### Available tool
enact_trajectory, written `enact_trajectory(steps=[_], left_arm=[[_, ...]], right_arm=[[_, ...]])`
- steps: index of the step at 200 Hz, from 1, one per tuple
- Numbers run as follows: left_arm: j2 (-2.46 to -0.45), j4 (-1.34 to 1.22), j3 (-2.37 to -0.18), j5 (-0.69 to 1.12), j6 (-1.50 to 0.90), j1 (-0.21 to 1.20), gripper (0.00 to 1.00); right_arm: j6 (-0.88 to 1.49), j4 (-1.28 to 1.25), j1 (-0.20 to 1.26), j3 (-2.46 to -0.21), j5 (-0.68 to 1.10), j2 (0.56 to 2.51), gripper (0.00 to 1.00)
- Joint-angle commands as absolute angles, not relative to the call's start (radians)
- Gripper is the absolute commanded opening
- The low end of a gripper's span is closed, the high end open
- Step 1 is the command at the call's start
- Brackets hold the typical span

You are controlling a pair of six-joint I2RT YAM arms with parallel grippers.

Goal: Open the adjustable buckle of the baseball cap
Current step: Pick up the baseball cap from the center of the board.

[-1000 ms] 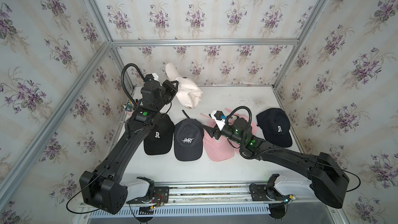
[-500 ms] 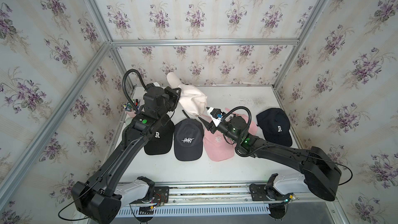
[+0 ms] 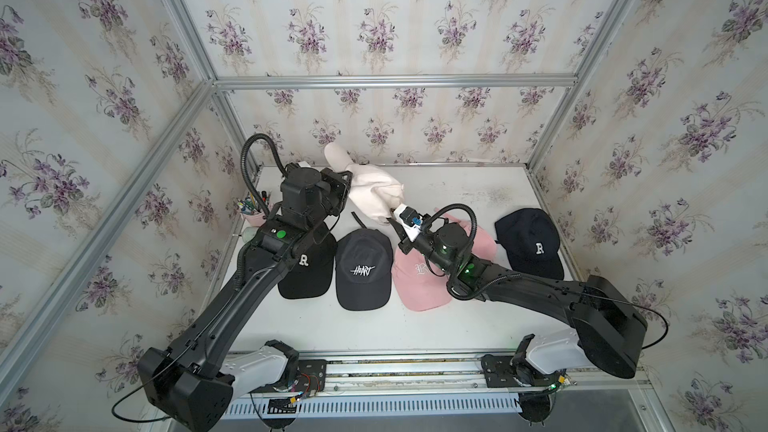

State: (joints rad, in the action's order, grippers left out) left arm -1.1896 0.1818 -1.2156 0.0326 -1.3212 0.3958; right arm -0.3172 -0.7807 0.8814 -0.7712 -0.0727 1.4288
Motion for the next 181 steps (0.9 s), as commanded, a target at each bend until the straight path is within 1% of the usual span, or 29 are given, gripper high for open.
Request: enact_trajectory(steps=[1, 13, 35, 50, 85, 96, 109, 118, 135, 141, 152, 156, 159, 181], left_arm=[[-1.198, 0.152, -1.219, 0.025, -1.346, 0.396, 0.00], [-1.208, 0.150, -1.218, 0.030, -1.361, 0.396, 0.00], [-1.226, 0.134, -1.208, 0.043, -1.389, 0.396, 0.12], [-1.241, 0.118, -1.207, 0.055, -1.397, 0.396, 0.14], [-1.277, 0.087, -1.212, 0.080, -1.399, 0.396, 0.18], [-1.286, 0.079, -1.213, 0.086, -1.393, 0.397, 0.24], [-1.293, 0.059, -1.207, 0.094, -1.381, 0.396, 0.28], [-1.295, 0.053, -1.202, 0.096, -1.378, 0.397, 0.33], [-1.296, 0.042, -1.198, 0.106, -1.350, 0.396, 0.39], [-1.296, 0.045, -1.198, 0.108, -1.338, 0.396, 0.42], [-1.297, 0.045, -1.198, 0.117, -1.314, 0.397, 0.53], [-1.297, 0.045, -1.198, 0.122, -1.305, 0.397, 0.54], [-1.296, 0.044, -1.197, 0.125, -1.296, 0.397, 0.59], [-1.295, 0.026, -1.196, 0.147, -1.207, 0.396, 0.78]], right_arm=[[-0.340, -0.830, 0.884, -0.766, -0.127, 1.413, 0.13], [-0.343, -0.826, 0.884, -0.764, -0.133, 1.403, 0.11], [-0.345, -0.794, 0.885, -0.776, -0.166, 1.385, 0.05], [-0.349, -0.781, 0.884, -0.786, -0.195, 1.372, 0.00], [-0.371, -0.707, 0.884, -0.850, -0.227, 1.350, 0.00], [-0.373, -0.671, 0.881, -0.880, -0.233, 1.348, 0.00], [-0.355, -0.602, 0.869, -0.930, -0.228, 1.346, 0.00], [-0.318, -0.548, 0.850, -0.964, -0.210, 1.345, 0.00], [-0.252, -0.453, 0.807, -1.022, -0.146, 1.342, 0.00], [-0.246, -0.427, 0.800, -1.039, -0.137, 1.342, 0.00], [-0.250, -0.378, 0.792, -1.070, -0.116, 1.343, 0.00], [-0.251, -0.357, 0.788, -1.086, -0.109, 1.345, 0.00], [-0.249, -0.342, 0.787, -1.094, -0.102, 1.346, 0.00], [-0.238, -0.228, 0.758, -1.177, -0.050, 1.364, 0.00]])
